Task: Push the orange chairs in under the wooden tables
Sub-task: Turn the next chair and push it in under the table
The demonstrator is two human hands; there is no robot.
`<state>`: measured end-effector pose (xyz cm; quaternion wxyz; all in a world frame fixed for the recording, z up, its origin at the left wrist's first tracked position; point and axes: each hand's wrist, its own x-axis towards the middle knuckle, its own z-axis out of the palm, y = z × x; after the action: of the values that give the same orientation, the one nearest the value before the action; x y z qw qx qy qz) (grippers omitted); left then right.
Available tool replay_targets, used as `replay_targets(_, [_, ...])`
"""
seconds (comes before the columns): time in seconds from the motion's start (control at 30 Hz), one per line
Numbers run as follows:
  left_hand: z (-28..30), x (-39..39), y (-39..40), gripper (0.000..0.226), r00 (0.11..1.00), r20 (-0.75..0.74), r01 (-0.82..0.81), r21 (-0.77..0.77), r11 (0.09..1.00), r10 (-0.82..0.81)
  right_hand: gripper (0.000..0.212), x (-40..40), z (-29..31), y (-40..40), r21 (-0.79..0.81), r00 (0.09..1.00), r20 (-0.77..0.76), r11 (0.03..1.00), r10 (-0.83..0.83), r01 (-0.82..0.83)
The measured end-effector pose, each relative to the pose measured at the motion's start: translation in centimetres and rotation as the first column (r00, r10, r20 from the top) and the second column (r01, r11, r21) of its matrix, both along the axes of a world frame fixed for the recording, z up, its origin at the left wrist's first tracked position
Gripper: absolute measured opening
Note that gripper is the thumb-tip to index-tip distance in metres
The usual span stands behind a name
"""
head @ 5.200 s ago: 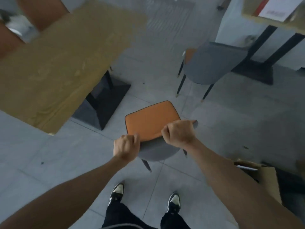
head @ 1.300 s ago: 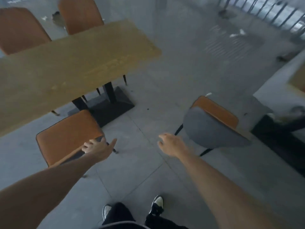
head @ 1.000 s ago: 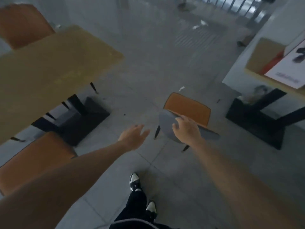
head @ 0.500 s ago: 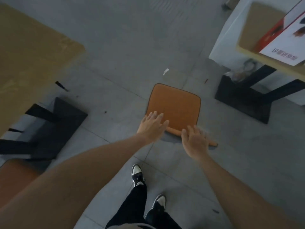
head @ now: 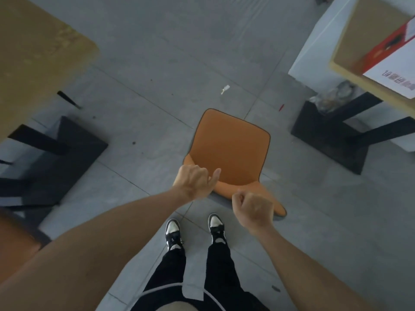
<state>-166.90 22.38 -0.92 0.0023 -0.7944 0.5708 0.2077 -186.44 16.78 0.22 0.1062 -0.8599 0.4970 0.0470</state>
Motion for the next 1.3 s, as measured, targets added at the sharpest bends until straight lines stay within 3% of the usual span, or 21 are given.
replay_targets(0.2, [0.2, -0.3, 0.4, 0.072, 0.997, -0.018, -0.076, -0.092, 0.993, 0.075, 0.062, 0.0, 0.0, -0.5, 0.060, 0.997, 0.023, 0.995, 0.075, -0.076])
replay_targets(0.37, [0.0, 0.7, 2.4, 0.063, 1.000, -0.026, -0.017, -0.235, 0.972, 0.012, 0.059, 0.9, -0.1, -0.7, 0.058, 0.989, 0.045, 0.988, 0.141, -0.143])
replay_targets(0.67, [-0.8, -0.6, 1.2, 0.058, 0.998, -0.051, -0.034, -0.284, 0.958, 0.020, 0.061, -0.5, -0.7, -1.4, 0.028, 0.990, 0.064, 0.991, 0.129, -0.131])
replay_targets(0.77, [-1.0, 0.6, 1.6, 0.056, 0.999, -0.047, -0.040, -0.375, 0.926, 0.024, 0.059, 0.5, -0.6, -1.0, 0.004, 0.985, 0.095, 0.989, 0.146, -0.147])
replay_targets(1.13, [-0.8, 6.7, 10.8, 0.044, 0.939, -0.075, -0.330, -0.468, 0.820, 0.335, 0.047, 10.0, 0.9, 2.9, -0.002, 0.873, 0.168, 0.886, 0.458, -0.465])
replay_targets(1.3, [0.1, 9.6, 19.6, 0.044, 0.814, -0.026, -0.528, -0.451, 0.719, 0.581, 0.049, 16.7, 0.8, 7.9, 0.046, 0.714, 0.200, 0.722, 0.670, -0.690])
